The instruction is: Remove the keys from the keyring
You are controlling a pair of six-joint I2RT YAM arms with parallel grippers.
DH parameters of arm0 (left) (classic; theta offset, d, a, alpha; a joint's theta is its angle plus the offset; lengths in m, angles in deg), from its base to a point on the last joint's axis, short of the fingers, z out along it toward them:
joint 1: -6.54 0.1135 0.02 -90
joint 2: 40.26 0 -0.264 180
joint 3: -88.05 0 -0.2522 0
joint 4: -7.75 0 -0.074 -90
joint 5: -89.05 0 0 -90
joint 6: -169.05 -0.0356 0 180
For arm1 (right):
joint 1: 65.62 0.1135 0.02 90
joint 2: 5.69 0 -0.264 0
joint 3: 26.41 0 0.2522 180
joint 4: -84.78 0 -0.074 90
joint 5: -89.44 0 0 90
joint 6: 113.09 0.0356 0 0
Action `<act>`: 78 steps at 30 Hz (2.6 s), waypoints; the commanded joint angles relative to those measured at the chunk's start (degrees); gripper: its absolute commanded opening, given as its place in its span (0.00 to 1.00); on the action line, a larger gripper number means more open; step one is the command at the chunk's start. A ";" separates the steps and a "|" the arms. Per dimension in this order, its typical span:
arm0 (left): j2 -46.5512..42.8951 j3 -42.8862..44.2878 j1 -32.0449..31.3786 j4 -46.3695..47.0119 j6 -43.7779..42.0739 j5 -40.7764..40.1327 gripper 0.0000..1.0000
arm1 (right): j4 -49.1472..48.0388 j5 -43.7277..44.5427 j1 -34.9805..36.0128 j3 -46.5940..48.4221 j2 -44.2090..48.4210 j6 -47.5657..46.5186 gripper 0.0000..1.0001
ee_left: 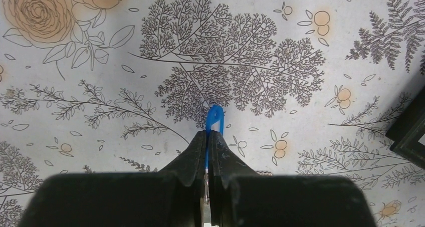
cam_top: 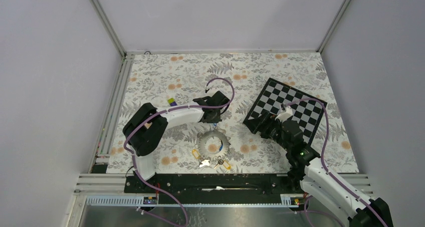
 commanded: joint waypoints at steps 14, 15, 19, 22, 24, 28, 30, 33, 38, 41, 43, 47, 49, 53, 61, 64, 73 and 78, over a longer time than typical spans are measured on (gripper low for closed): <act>2.40 0.45 0.07 1.26 0.08 3.36 0.12 | 0.39 2.32 0.37 -0.48 1.94 0.16 0.84; 2.36 0.56 0.05 1.26 0.09 3.40 0.14 | 0.46 2.29 0.33 -0.49 1.98 0.07 0.84; 2.39 0.84 0.05 1.26 0.15 3.68 0.24 | 0.61 2.28 0.33 -0.49 2.18 0.06 0.84; 2.53 1.09 0.07 1.26 0.24 3.93 0.26 | 0.72 2.30 0.32 -0.45 2.26 0.15 0.84; 2.71 1.12 0.05 1.50 0.26 4.27 0.26 | 0.98 2.29 0.34 -0.40 2.41 0.15 0.84; 3.11 1.03 0.09 1.78 0.50 5.04 0.28 | 1.43 2.45 0.30 -0.40 2.84 0.08 0.84; 2.83 0.78 0.05 2.02 0.74 5.28 0.29 | 1.53 2.54 0.37 -0.36 3.05 0.06 0.84; 2.48 0.13 0.05 2.86 0.87 5.83 0.24 | 1.67 2.54 0.37 -0.41 3.27 0.10 0.84; 2.05 -0.16 0.05 2.66 1.04 5.44 0.10 | 1.67 2.58 0.37 -0.48 3.32 0.23 0.84; 1.27 0.05 0.05 2.00 1.18 4.77 0.16 | 1.86 2.56 0.31 -0.49 3.45 0.24 0.84; 0.55 0.06 0.05 1.97 1.38 4.66 0.21 | 1.91 2.52 0.30 -0.49 3.50 0.23 0.84; -0.57 0.48 0.09 1.49 1.67 4.30 0.24 | 1.89 2.58 0.37 -0.42 3.56 0.30 0.84; -0.96 0.72 0.05 1.36 1.67 4.34 0.26 | 1.89 2.58 0.38 -0.36 3.51 0.32 0.84; -1.08 0.85 -0.01 1.25 1.71 5.05 0.30 | 1.89 2.52 0.34 -0.35 3.47 0.32 0.84; -1.73 0.07 -0.74 1.35 2.35 5.08 0.46 | 1.89 2.79 0.37 -0.70 3.66 0.23 0.84; -1.74 -0.02 -0.95 1.35 2.28 5.08 0.49 | 1.80 2.82 0.35 -0.95 3.69 0.37 0.84; 0.36 -0.39 -2.54 0.97 2.11 5.45 0.45 | 1.80 3.02 0.34 -1.30 3.99 0.50 0.84; 2.24 -0.03 -3.50 -1.27 1.53 3.69 0.43 | 1.80 2.98 0.32 -1.41 4.10 0.61 0.84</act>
